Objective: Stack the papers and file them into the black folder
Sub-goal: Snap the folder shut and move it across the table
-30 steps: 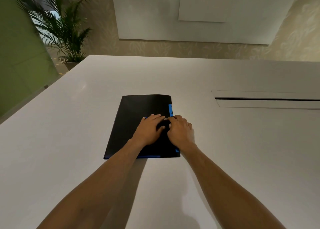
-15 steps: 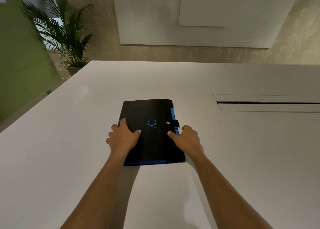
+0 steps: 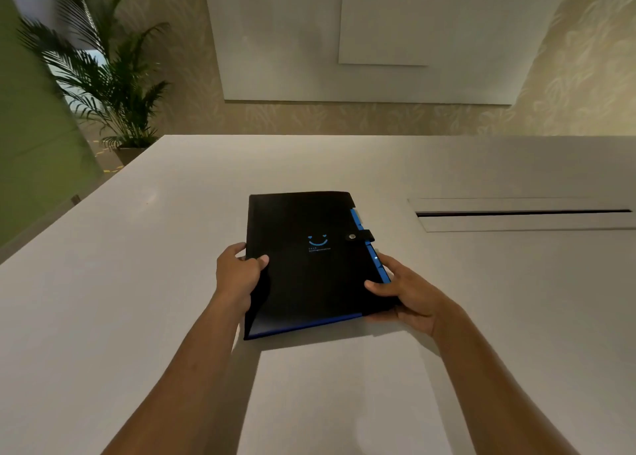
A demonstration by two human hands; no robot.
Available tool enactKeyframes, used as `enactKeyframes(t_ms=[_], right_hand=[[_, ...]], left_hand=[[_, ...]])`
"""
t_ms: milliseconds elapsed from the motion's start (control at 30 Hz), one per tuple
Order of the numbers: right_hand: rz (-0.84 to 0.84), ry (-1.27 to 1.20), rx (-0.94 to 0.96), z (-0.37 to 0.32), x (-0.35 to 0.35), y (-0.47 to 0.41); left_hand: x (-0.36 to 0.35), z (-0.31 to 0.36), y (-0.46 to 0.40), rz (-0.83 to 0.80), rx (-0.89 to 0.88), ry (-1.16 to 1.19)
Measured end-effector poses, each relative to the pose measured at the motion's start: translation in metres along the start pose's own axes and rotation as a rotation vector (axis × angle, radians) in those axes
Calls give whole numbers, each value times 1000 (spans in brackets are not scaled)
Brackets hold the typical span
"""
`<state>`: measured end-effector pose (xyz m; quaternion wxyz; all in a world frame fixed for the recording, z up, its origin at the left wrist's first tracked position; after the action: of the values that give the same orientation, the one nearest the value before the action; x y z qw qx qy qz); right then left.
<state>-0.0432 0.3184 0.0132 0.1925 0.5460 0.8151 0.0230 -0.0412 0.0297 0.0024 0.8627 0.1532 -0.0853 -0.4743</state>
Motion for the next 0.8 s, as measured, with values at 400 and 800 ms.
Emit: enactKeyframes(t_ms=[400,800], right_hand=[[338,85,200,-31,58,-23],[417,219,213,-87,114,-128]], left_hand=[[-88,28,-11,-411,-71,-175],[-177,62,-81,-195,-362,-459]])
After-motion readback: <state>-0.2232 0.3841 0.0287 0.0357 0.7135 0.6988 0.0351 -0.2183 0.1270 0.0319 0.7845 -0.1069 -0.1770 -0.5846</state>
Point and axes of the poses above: each hand's wrist, its own y-axis away from the middle knuckle, its own x-axis out of the back of the hand, z = x × y, the point moved 1 cm from there along -y, towards the middle knuckle, and after that the axes turned 5 degrees about x, right-handed, at the moved point
